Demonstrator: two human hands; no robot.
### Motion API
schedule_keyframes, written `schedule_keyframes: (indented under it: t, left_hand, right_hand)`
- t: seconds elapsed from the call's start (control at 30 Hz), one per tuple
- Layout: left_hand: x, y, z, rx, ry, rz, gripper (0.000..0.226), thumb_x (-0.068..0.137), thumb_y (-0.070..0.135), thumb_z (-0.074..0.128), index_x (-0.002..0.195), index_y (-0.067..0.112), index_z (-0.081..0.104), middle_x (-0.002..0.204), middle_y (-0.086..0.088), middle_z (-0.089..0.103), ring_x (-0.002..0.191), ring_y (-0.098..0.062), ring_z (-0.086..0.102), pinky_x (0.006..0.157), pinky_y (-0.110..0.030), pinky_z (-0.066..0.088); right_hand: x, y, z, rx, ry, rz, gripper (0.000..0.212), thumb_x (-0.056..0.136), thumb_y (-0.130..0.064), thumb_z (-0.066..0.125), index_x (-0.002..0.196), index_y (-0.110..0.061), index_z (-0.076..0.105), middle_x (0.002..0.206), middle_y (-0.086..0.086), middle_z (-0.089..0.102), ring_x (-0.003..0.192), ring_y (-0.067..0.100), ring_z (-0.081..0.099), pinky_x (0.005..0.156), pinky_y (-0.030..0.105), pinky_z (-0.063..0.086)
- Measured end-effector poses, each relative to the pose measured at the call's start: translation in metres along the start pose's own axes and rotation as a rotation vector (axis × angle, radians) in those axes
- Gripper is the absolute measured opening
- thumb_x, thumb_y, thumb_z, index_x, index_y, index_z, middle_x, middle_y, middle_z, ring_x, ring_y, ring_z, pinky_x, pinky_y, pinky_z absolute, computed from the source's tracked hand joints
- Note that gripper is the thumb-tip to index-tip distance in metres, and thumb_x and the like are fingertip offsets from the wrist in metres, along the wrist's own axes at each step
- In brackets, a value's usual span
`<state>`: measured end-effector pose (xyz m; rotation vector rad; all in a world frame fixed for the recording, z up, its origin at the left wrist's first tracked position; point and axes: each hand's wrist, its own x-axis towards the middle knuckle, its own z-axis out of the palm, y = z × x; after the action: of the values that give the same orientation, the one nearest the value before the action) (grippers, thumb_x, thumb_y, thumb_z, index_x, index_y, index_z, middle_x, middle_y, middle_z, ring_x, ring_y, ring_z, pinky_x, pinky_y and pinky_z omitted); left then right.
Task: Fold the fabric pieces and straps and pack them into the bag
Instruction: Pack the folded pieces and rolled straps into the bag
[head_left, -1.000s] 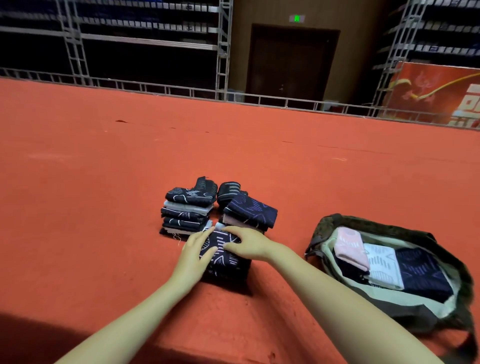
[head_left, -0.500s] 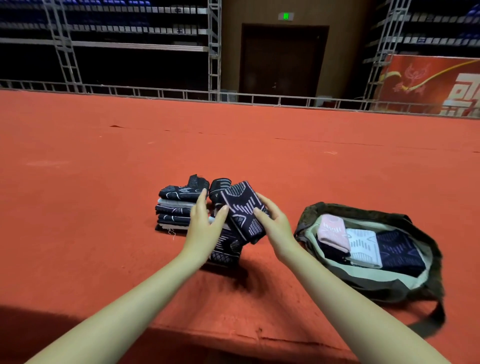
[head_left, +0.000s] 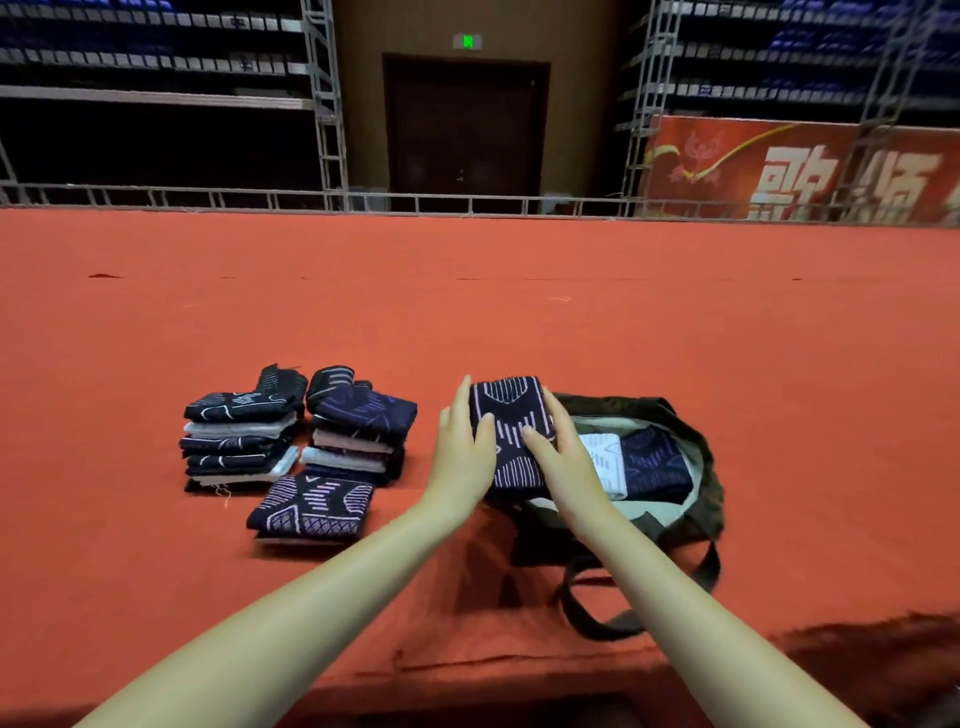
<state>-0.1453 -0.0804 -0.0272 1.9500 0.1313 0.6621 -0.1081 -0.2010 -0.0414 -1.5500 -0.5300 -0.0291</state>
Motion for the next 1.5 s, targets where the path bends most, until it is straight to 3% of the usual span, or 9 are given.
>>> schedule_keyframes:
  t: [0.13,0.23,0.47,0.57,0.7,0.8,0.9,1.27,1.5]
  left_hand:
    - [0.007,0.007,0.034,0.058,-0.155,0.066,0.050,0.098,0.013,0.041,0.147,0.015,0.029,0.145,-0.006,0.038,0.134,-0.012,0.031,0.098,-0.007,0.017]
    - [0.018,0.010,0.053,0.128,-0.253,0.095,0.048,0.098,0.018,0.041,0.145,0.018,0.034,0.141,-0.006,0.042,0.129,-0.015,0.039,0.108,-0.023,0.026]
    - [0.053,-0.016,0.083,0.500,-0.411,0.181,0.042,0.093,0.018,0.044,0.135,0.014,0.049,0.136,-0.008,0.049,0.129,-0.024,0.041,0.106,-0.033,0.032]
    - [0.056,-0.039,0.090,0.684,-0.509,0.196,0.043,0.095,0.023,0.041,0.136,0.013,0.046,0.137,-0.008,0.046,0.131,-0.026,0.037,0.107,-0.033,0.030]
    - [0.059,-0.064,0.094,0.677,-0.478,0.193,0.042,0.099,0.025,0.035,0.138,0.012,0.044,0.142,-0.006,0.042,0.135,-0.022,0.032,0.111,-0.029,0.022]
    - [0.059,-0.072,0.095,0.656,-0.466,0.184,0.044,0.101,0.025,0.032,0.142,0.013,0.039,0.149,-0.004,0.033,0.139,-0.020,0.025,0.113,-0.028,0.019]
    - [0.061,-0.078,0.096,0.631,-0.457,0.180,0.044,0.101,0.024,0.033,0.143,0.013,0.038,0.150,-0.004,0.032,0.139,-0.020,0.025,0.113,-0.027,0.018]
    - [0.060,-0.094,0.100,0.598,-0.424,0.177,0.045,0.101,0.026,0.032,0.144,0.015,0.036,0.151,-0.002,0.030,0.141,-0.019,0.019,0.115,-0.029,0.016]
    - [0.059,-0.091,0.099,0.603,-0.449,0.147,0.046,0.100,0.027,0.035,0.144,0.016,0.037,0.150,-0.002,0.032,0.139,-0.021,0.023,0.113,-0.028,0.018]
  right_hand:
    - [0.001,0.004,-0.044,-0.046,0.042,0.023,0.054,0.093,-0.008,0.056,0.142,-0.018,0.038,0.129,-0.003,0.057,0.112,0.004,0.057,0.093,0.016,0.045]
    - [0.005,0.010,-0.072,-0.115,0.118,0.064,0.054,0.092,-0.007,0.055,0.142,-0.021,0.039,0.129,-0.005,0.057,0.115,0.007,0.056,0.100,0.026,0.044]
    - [0.032,0.040,-0.115,-0.284,0.270,0.251,0.065,0.092,-0.016,0.051,0.150,-0.024,0.022,0.141,-0.003,0.046,0.126,0.018,0.048,0.109,0.040,0.037]
    - [0.044,0.051,-0.122,-0.221,0.232,0.281,0.054,0.093,-0.012,0.049,0.143,-0.023,0.034,0.132,0.000,0.056,0.115,0.018,0.057,0.101,0.039,0.045]
    - [0.058,0.059,-0.121,-0.069,0.206,0.296,0.048,0.094,-0.012,0.051,0.138,-0.024,0.042,0.122,-0.002,0.062,0.106,0.016,0.063,0.090,0.032,0.051]
    - [0.061,0.076,-0.120,-0.398,0.144,0.319,0.067,0.091,-0.021,0.057,0.149,-0.025,0.023,0.136,0.004,0.049,0.120,0.020,0.052,0.099,0.032,0.042]
    - [0.061,0.086,-0.114,-0.652,0.099,0.303,0.072,0.093,-0.026,0.054,0.152,-0.026,0.013,0.134,0.013,0.046,0.119,0.028,0.051,0.091,0.031,0.038]
    - [0.065,0.097,-0.110,-0.389,0.186,0.280,0.053,0.094,-0.020,0.052,0.144,-0.019,0.035,0.132,-0.001,0.053,0.118,0.015,0.051,0.093,0.025,0.036]
    - [0.056,0.104,-0.110,-0.934,0.188,0.070,0.050,0.094,-0.031,0.054,0.140,-0.015,0.044,0.136,-0.001,0.047,0.128,0.019,0.037,0.099,0.035,0.041]
